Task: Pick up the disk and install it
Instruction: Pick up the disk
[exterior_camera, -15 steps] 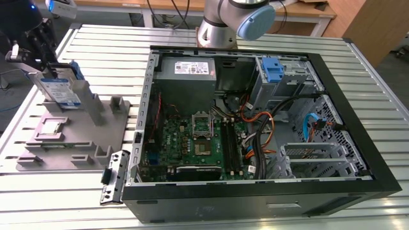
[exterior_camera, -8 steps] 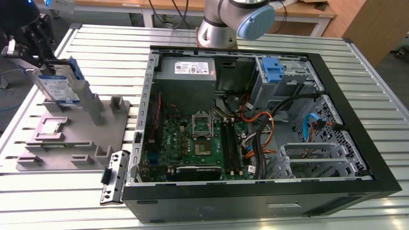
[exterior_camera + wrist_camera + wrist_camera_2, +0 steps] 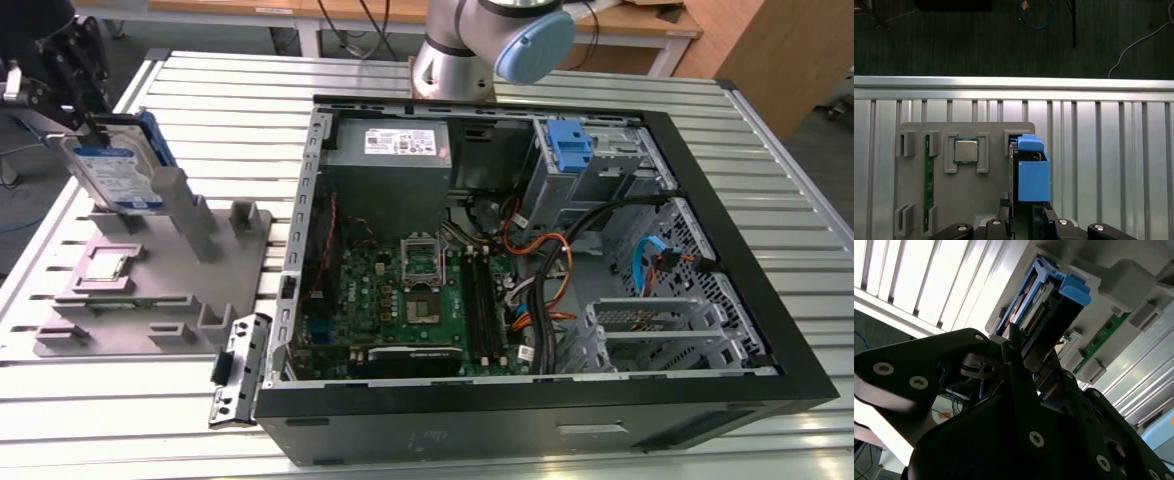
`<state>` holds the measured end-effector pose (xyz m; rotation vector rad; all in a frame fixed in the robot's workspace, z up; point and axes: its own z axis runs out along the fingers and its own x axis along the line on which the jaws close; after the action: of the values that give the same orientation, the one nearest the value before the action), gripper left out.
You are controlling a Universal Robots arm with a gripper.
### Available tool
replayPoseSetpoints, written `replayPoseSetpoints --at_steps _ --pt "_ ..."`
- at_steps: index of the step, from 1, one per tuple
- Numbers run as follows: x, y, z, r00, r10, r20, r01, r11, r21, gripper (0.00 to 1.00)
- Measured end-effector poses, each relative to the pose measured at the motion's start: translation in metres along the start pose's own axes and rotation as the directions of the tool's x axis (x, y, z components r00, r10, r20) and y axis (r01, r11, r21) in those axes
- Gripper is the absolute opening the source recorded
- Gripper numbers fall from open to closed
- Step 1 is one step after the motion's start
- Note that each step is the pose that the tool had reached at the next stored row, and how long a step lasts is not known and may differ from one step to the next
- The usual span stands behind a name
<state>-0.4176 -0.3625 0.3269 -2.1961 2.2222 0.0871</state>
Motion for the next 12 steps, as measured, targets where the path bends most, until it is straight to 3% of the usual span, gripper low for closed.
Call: replayPoseSetpoints --at_steps 8,12 --pt "-0.0006 0.0003 -0.0114 1.0000 0.000 0.0000 0.000 1.0000 0.0000 0.35" --pt "-0.0006 0.0003 -0.0120 1.0000 0.000 0.0000 0.000 1.0000 0.0001 0.35"
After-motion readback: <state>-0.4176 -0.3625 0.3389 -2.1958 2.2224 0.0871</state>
